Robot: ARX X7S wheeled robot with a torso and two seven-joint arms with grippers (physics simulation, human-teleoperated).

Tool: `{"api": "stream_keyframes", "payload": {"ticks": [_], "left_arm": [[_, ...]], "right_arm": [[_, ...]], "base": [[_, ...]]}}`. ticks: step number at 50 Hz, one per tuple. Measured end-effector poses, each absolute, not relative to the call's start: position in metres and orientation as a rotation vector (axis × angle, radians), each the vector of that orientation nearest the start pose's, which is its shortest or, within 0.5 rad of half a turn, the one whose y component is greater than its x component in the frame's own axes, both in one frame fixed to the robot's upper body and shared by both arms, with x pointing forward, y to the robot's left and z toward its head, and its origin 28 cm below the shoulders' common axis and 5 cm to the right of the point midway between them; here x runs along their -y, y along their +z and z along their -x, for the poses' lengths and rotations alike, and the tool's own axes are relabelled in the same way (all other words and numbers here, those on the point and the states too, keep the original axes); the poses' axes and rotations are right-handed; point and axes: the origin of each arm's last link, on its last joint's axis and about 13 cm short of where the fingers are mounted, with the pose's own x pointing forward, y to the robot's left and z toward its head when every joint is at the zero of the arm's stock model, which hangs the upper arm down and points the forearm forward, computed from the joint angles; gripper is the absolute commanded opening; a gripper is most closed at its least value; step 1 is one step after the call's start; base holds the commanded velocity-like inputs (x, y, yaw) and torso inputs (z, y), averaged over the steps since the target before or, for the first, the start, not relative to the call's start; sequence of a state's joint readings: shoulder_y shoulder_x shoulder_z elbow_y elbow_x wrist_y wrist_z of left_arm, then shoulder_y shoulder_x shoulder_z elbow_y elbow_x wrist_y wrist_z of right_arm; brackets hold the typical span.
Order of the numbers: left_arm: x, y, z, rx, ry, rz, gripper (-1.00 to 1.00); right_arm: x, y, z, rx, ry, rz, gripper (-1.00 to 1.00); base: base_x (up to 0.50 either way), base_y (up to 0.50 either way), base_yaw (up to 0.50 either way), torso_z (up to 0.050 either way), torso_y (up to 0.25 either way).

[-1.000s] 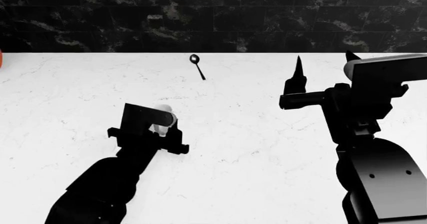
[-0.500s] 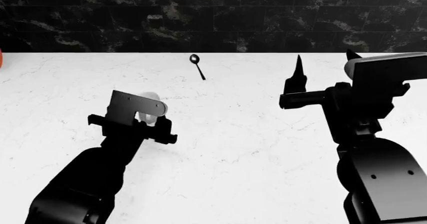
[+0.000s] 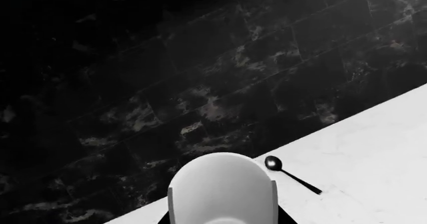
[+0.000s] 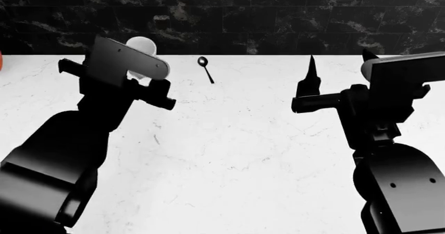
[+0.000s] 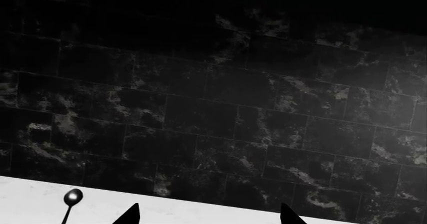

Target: A wet mug is on the counter and needs to be dried. Pick it up and place it upside down in the open cabinet.

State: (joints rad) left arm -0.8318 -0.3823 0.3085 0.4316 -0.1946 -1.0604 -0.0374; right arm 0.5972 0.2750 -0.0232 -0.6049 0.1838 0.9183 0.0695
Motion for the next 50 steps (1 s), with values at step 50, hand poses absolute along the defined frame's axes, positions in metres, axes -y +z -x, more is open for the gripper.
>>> {"api": "stream_keyframes", "payload": {"ticks": [50], "left_arm": [[-0.248,0.272,-0.304,0.932,0.197,-1.52,-1.0]], "right_arm": [[0.126,0.22,-0.244,0.243,0.099,0.168,1.0]], "base": [[0.0,0.0,0.0,0.0,0.0]]}}
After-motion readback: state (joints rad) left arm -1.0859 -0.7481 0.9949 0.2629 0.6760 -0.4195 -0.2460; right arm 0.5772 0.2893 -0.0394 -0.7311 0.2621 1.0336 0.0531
